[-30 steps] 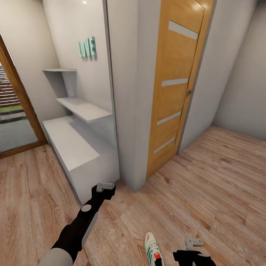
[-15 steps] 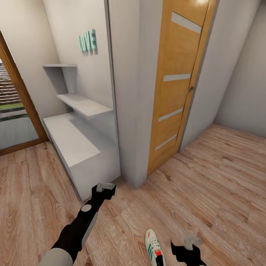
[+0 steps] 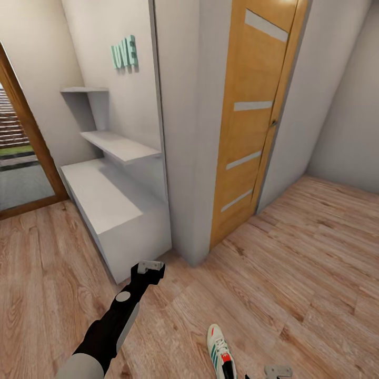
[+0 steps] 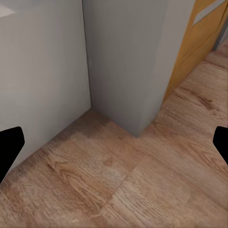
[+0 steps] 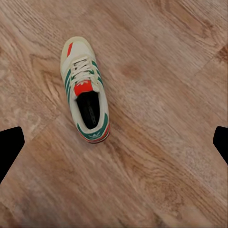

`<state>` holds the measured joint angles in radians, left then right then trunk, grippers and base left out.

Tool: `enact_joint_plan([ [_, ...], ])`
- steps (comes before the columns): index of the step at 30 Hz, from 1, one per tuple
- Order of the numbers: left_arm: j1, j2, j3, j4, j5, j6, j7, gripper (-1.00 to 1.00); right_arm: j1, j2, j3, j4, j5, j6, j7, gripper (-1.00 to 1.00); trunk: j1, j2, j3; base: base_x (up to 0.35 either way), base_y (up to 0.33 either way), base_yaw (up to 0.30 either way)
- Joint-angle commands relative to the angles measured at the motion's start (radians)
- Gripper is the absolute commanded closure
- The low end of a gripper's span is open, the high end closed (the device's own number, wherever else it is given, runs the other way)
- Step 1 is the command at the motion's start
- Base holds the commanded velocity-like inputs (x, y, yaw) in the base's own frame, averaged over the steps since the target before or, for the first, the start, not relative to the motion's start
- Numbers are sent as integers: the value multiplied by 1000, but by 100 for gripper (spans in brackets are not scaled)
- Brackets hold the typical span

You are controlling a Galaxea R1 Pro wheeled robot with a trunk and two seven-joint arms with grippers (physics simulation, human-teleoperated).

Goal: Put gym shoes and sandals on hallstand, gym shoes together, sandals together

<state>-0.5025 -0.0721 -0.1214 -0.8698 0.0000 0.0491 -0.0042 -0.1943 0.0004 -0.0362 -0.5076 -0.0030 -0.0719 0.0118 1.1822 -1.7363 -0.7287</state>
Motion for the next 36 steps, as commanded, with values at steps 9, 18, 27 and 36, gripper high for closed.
enact_joint_plan([
  [9, 0, 0, 0, -3, 0, 6, 0, -100, -1, 1, 0, -19, 1, -5, -3, -100, 35, -64, -29, 0, 0, 0],
  [18, 0, 0, -1, -3, 0, 6, 0, -100, -65, 0, -3, -25, 0, 7, -7, -100, 69, -127, -57, 0, 0, 0],
  [27, -1, 0, 0, -2, 0, 6, 0, -100, -406, 0, -4, -7, 1, 74, -9, -100, 104, -190, -86, 0, 0, 0],
  [36, 0, 0, -1, -2, 0, 6, 0, -100, -441, 1, 0, -1, 3, 120, -8, -100, 138, -253, -114, 0, 0, 0],
])
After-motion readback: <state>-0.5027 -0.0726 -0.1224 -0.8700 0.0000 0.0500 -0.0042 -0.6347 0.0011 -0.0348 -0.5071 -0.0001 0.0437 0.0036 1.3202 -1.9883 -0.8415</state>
